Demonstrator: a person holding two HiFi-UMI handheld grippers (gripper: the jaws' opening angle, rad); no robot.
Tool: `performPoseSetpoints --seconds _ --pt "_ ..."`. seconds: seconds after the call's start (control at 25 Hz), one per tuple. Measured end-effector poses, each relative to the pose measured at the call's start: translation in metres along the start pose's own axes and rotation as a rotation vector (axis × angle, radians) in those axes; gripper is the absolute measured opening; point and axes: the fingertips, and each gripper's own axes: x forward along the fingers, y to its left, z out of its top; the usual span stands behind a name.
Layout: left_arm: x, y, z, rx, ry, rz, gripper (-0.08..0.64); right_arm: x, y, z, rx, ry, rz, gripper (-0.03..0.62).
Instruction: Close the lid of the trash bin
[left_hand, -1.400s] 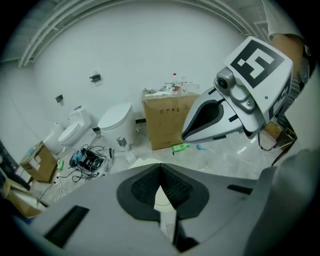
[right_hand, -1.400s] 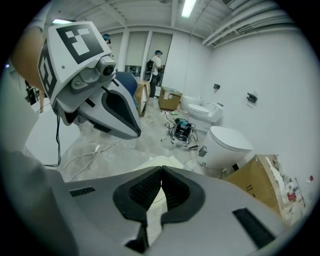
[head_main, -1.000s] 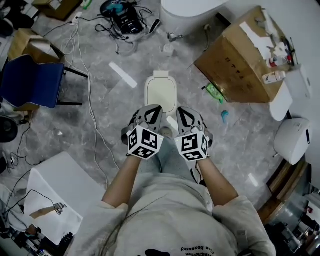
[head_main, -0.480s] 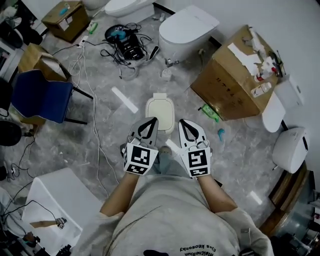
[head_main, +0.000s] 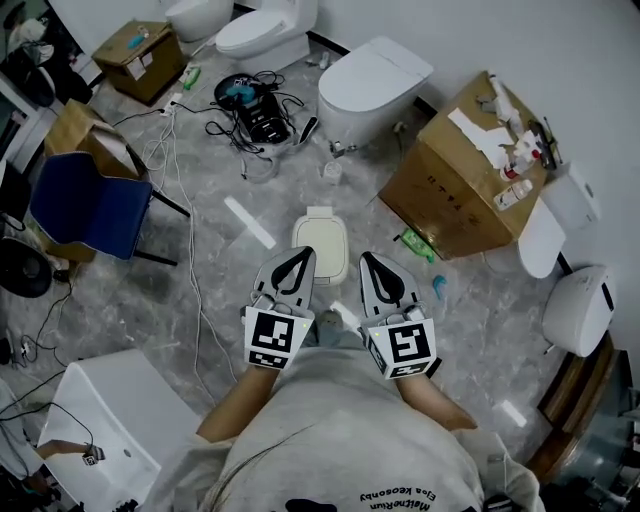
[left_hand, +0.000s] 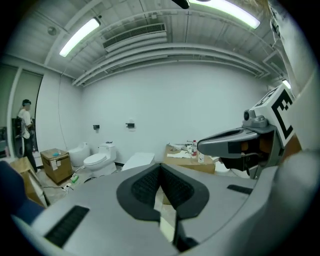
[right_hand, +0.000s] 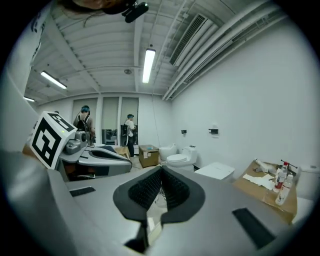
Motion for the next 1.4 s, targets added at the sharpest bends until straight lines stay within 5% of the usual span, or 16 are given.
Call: performPoseSetpoints --seconds 0.36,1.4 --pt "-0.032 -0.008 0.038 0.0 -0.097 0.056 0.02 -0.029 0.016 0.027 -0.018 -0.083 -0.003 0.032" --pt "-0.052 -0.028 0.038 0.015 -0.162 0.069 0.02 -0.043 0.023 0.049 -0.099 -0.195 -0.03 0.032"
